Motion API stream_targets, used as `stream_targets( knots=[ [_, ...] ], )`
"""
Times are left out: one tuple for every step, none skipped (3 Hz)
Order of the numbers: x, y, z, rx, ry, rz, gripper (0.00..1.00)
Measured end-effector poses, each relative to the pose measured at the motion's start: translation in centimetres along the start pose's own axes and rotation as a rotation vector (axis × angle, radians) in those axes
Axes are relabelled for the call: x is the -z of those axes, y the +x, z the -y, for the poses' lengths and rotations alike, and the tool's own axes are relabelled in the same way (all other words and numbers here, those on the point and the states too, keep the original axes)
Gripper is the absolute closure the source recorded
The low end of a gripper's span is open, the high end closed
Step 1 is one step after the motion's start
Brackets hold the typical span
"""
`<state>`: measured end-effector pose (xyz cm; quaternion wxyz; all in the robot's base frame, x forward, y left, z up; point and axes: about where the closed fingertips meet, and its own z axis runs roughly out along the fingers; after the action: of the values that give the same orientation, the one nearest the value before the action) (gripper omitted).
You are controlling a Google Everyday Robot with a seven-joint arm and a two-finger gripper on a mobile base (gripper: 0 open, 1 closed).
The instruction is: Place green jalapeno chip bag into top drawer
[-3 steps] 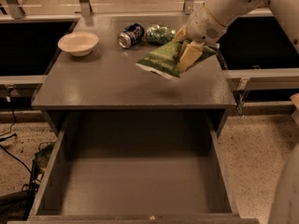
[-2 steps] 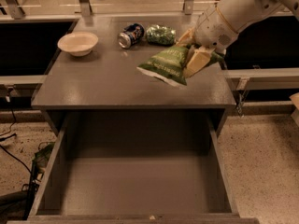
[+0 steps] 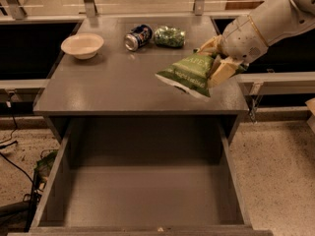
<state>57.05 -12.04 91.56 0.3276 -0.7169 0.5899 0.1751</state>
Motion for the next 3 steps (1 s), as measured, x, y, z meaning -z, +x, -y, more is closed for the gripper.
stream_targets(
  knots=[
    [-2.1,-2.9,-1.0,0.057,-0.02,0.056,1.0],
    [-3.7,-4.0,-3.1,0.084,-0.056,0.067,1.0],
    [-5.6,-4.9,-6.5,0.129,-0.114,0.073,1.0]
  ],
)
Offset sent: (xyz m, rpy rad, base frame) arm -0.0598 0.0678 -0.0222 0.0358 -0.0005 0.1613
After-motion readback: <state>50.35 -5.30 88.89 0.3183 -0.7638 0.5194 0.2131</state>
